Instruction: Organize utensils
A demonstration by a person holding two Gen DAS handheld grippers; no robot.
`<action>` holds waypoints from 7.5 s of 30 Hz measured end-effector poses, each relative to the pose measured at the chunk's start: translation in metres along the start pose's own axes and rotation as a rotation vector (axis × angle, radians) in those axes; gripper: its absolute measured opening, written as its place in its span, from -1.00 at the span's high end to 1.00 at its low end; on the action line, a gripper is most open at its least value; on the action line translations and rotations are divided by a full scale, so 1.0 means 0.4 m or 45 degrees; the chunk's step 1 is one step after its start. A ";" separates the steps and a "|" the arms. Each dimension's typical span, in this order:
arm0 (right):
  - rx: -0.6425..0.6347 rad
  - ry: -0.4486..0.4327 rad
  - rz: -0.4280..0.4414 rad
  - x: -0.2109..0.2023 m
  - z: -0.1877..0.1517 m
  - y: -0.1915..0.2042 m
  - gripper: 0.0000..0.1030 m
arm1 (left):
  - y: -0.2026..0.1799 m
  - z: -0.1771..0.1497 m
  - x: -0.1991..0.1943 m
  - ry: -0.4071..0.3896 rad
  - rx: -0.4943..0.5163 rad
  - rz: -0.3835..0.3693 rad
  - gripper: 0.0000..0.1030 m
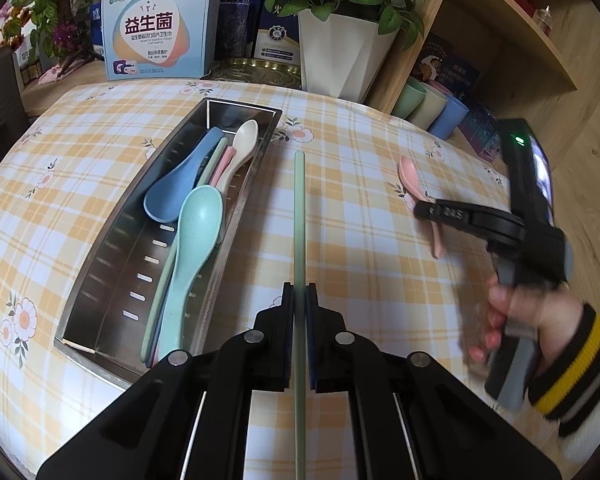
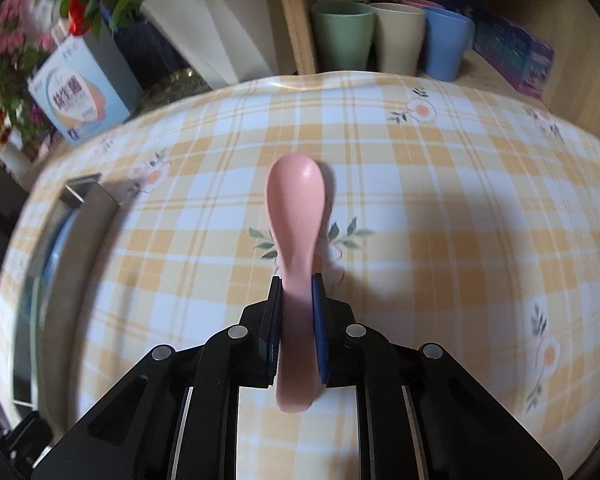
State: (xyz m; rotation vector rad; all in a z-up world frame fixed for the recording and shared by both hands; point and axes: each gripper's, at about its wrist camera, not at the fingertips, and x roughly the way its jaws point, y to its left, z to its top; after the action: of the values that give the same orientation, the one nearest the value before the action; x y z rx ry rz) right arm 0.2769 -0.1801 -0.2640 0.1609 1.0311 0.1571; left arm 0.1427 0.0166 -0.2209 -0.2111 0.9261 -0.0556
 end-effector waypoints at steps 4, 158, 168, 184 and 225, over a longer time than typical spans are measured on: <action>0.084 -0.041 0.070 -0.050 -0.044 -0.011 0.72 | -0.001 -0.001 -0.001 0.010 0.006 -0.009 0.89; 0.036 0.210 0.292 -0.130 -0.154 0.497 0.05 | 0.466 0.173 -0.221 -0.046 0.153 0.136 -0.88; -0.157 0.011 0.229 -0.247 -0.140 0.437 -0.72 | 0.392 0.194 -0.246 -0.096 0.205 0.141 -0.88; -0.192 -0.373 0.139 -0.561 -0.067 0.264 -0.72 | 0.155 0.251 -0.402 -0.348 0.281 0.171 -0.88; -0.083 -0.756 -0.072 -0.943 -0.072 0.106 -0.72 | -0.111 0.250 -0.640 -0.600 0.364 0.014 -0.88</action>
State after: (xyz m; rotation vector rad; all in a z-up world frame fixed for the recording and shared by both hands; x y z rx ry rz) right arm 0.0595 -0.2141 0.0467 0.1089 0.4379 0.0824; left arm 0.0705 0.0243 0.0479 0.0484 0.4421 -0.1219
